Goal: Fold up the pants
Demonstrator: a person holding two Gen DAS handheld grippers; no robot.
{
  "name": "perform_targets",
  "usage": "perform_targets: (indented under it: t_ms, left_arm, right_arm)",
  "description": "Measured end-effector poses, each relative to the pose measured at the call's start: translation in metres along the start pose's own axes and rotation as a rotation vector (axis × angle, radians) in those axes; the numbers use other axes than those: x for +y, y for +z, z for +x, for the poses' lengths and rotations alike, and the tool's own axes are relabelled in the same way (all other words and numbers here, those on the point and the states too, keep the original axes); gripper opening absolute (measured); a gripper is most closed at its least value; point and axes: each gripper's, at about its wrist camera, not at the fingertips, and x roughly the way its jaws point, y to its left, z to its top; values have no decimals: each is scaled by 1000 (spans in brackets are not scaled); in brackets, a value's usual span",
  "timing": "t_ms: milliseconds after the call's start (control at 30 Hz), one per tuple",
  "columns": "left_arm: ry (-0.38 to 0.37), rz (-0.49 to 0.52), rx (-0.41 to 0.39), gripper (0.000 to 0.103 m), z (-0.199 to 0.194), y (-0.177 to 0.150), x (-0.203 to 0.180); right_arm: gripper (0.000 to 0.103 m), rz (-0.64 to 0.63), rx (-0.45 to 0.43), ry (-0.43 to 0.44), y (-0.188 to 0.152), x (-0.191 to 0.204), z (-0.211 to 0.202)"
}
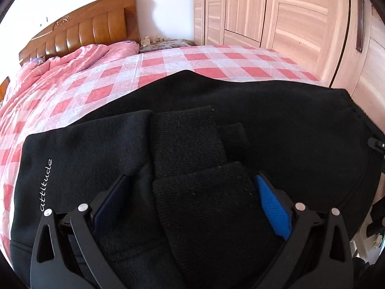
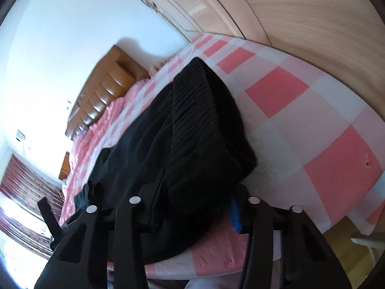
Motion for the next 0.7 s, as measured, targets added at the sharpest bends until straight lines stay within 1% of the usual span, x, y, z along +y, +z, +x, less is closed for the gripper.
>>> perform_targets:
  t_ms: [33, 67, 100, 133, 167, 233, 267, 300, 333, 367, 433, 467, 500, 533, 567, 600, 633, 667, 700]
  left_arm:
    - [6, -1, 7, 101, -1, 1, -2]
    - [-6, -23, 16, 101, -8, 3, -1]
    - [-34, -37, 4, 101, -14, 5, -3]
    - [-71, -51, -26, 101, -26, 8, -4]
    - [-72, -46, -44, 101, -31, 10, -8]
    - [-33, -10, -57, 101, -32, 12, -15]
    - [-26, 4, -39, 101, -26, 12, -17]
    - [-17, 23, 3, 101, -13, 10, -19]
    - [46, 55, 47, 101, 3, 6, -22]
    - [56, 58, 31, 102, 4, 4, -23]
    - [40, 33, 25, 101, -7, 10, -23]
    - [37, 32, 7, 101, -13, 12, -22]
    - [50, 36, -19, 101, -20, 16, -22]
    - [82, 41, -34, 101, -25, 21, -21]
    - [146, 44, -37, 101, -27, 27, -18]
    - [181, 44, -29, 101, -25, 30, -14]
    - [200, 46, -10, 101, -20, 32, -11]
    - [215, 58, 61, 101, -5, 33, -6]
    - [203, 67, 103, 102, 4, 31, -4]
  right_arm:
    - [40, -6, -12, -2, 0, 2, -2]
    - [40, -24, -33, -8, 1, 7, -5]
    - [39, -34, -43, -10, 1, 10, -6]
    - [38, -43, -56, -9, 1, 12, -8]
    - [38, -41, -62, -4, 1, 13, -10]
    - [38, -32, -76, 14, 2, 14, -13]
    - [38, -37, -84, 20, 4, 17, -16]
    - [38, -43, -90, 24, 6, 19, -17]
    - [38, -51, -95, 29, 7, 23, -19]
    - [37, -68, -104, 31, 9, 30, -22]
    - [37, -102, -120, 29, 12, 42, -26]
    - [37, -123, -132, 31, 13, 49, -29]
    - [37, -137, -142, 36, 14, 55, -31]
    - [37, -149, -149, 40, 15, 61, -32]
    - [37, -171, -159, 48, 17, 70, -33]
    - [37, -195, -168, 54, 18, 79, -33]
    - [37, -222, -178, 60, 20, 89, -34]
    - [37, -259, -194, 70, 21, 103, -34]
    - [37, -287, -203, 81, 22, 115, -34]
